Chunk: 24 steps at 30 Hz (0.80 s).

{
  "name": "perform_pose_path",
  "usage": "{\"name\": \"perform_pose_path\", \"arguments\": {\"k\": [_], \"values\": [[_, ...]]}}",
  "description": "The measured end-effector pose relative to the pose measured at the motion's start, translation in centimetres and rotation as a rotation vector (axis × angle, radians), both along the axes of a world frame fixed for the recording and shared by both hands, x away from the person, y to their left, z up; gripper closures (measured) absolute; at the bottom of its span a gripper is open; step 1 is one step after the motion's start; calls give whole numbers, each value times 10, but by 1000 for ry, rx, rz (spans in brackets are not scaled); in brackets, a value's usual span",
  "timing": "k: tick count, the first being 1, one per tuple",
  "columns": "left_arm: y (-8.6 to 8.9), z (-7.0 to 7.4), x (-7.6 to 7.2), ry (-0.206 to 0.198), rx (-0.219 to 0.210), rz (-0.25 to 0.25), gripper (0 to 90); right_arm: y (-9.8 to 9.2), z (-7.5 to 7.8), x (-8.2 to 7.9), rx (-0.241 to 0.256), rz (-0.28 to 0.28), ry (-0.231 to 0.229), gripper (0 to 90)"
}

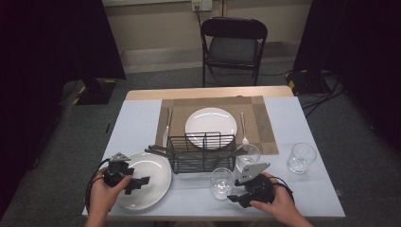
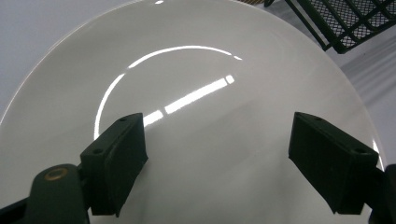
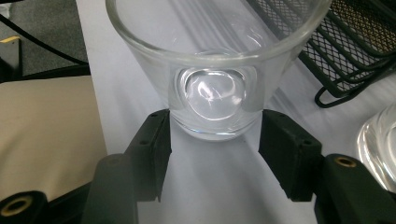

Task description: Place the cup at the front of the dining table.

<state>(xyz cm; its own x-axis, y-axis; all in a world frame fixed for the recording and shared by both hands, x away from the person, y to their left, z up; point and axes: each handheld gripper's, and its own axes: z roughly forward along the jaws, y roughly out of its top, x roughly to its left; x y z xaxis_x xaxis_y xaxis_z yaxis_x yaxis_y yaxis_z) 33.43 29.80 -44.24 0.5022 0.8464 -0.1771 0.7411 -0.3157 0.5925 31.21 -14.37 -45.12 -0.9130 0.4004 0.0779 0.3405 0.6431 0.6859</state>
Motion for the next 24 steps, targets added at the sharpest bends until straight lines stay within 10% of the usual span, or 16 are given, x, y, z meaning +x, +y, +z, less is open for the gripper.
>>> {"name": "perform_pose_path", "arguments": {"k": [24], "values": [[-2,0,0,-4,-4,-2,188,8,-1,-1,4,4,-5,439]]}}
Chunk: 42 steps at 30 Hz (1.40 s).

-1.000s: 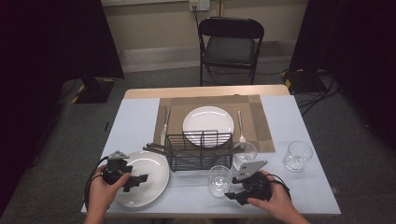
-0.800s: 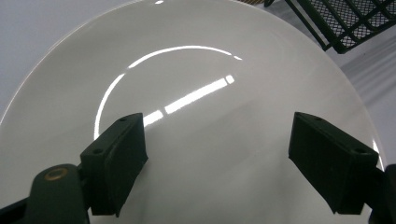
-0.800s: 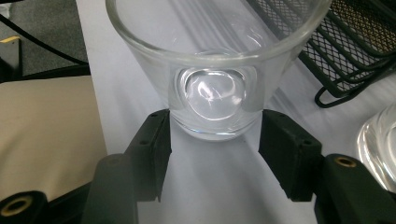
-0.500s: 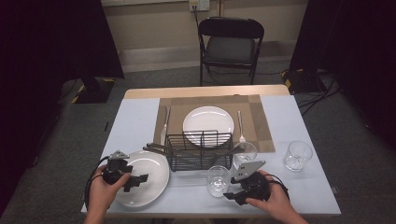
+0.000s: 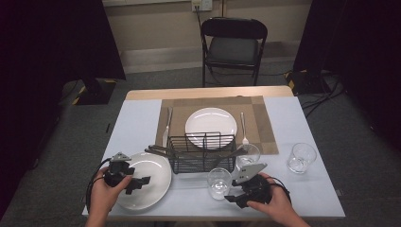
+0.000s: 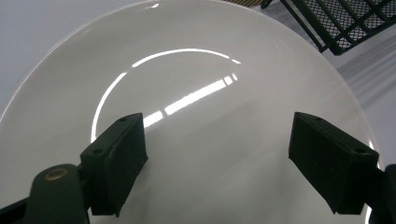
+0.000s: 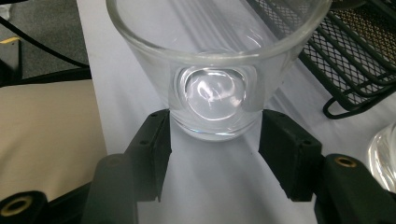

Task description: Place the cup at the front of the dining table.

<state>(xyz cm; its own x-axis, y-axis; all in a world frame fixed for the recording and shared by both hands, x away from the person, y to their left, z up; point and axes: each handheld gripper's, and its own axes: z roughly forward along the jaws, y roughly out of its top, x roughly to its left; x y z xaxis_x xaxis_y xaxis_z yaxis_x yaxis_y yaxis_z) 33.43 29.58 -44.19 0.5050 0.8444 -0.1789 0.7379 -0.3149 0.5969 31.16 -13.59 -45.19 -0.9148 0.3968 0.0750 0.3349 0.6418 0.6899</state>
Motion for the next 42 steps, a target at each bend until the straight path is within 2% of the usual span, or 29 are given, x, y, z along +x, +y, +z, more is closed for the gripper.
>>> {"name": "perform_pose_path", "arguments": {"k": [42], "values": [[1,1,0,-2,2,2,188,14,-1,0,7,5,3,440]]}}
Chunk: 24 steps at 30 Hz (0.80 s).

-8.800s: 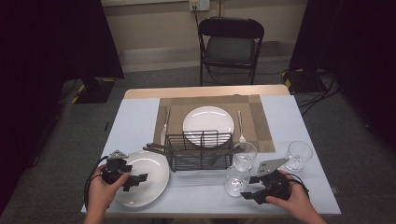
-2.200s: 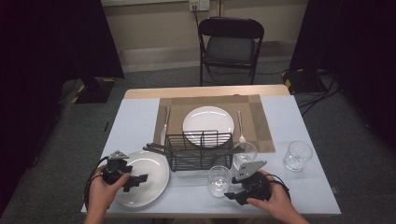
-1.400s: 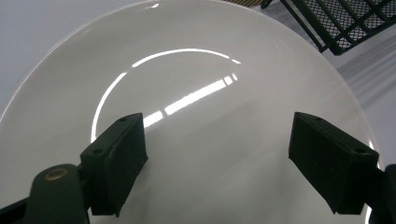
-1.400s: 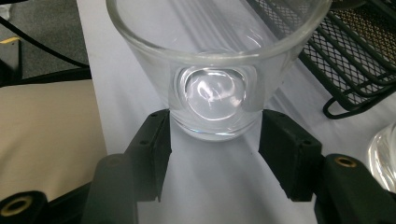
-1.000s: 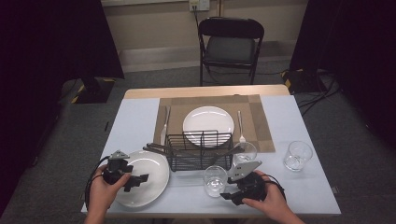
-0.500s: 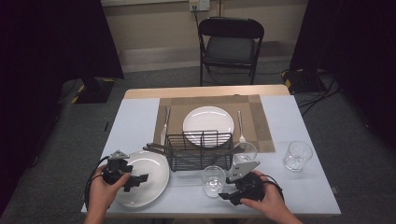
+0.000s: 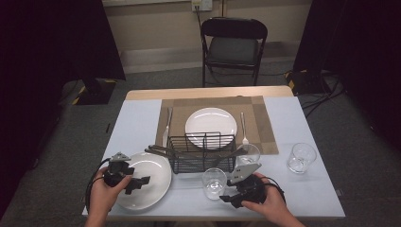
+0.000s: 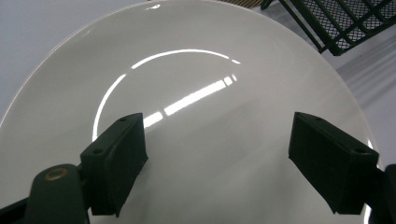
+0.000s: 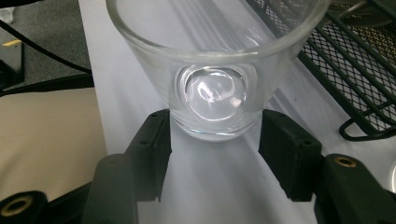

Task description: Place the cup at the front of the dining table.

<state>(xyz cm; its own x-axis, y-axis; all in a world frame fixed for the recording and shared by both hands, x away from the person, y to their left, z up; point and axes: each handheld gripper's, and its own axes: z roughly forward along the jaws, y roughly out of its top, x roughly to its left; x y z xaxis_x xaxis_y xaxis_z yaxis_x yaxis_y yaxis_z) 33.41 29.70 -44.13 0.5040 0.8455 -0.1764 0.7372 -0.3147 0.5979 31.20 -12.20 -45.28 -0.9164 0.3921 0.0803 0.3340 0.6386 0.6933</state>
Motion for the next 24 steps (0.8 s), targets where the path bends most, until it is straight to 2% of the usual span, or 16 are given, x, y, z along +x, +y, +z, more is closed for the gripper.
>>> {"name": "perform_pose_path", "arguments": {"k": [24], "values": [[-1,-1,0,3,-3,-5,188,8,-1,1,8,13,-2,441]]}}
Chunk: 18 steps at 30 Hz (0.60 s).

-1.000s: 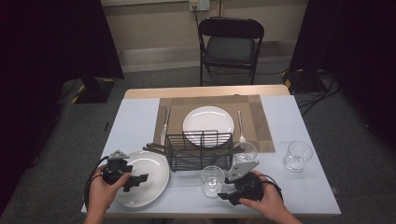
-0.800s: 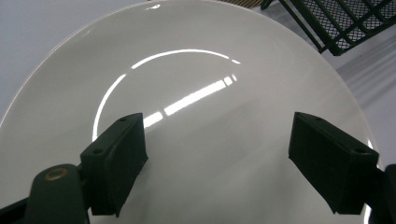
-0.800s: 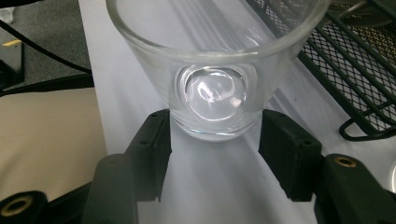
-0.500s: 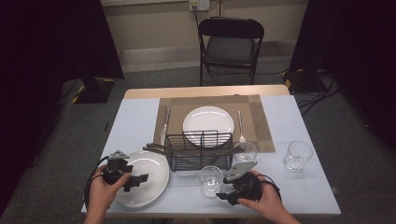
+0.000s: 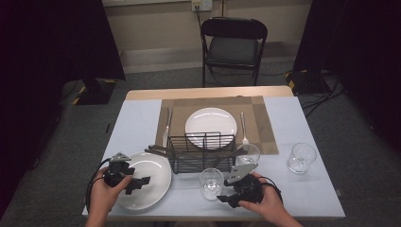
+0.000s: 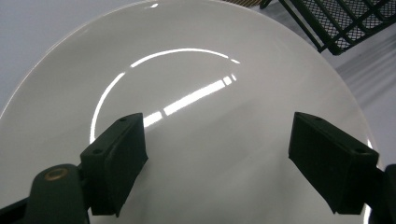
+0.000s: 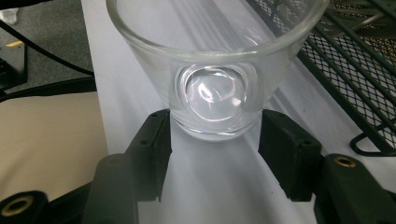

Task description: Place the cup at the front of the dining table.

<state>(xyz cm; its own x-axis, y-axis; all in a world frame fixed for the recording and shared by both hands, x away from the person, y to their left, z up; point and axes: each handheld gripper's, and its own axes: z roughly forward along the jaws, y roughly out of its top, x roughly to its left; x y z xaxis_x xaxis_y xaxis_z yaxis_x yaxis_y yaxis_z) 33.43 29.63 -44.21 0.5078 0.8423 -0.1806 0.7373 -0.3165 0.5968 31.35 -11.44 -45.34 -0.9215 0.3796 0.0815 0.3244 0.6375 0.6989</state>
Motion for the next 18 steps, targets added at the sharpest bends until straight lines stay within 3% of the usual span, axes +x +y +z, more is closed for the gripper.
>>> {"name": "perform_pose_path", "arguments": {"k": [18], "values": [[0,0,0,1,1,0,188,2,0,-1,5,0,-6,429]]}}
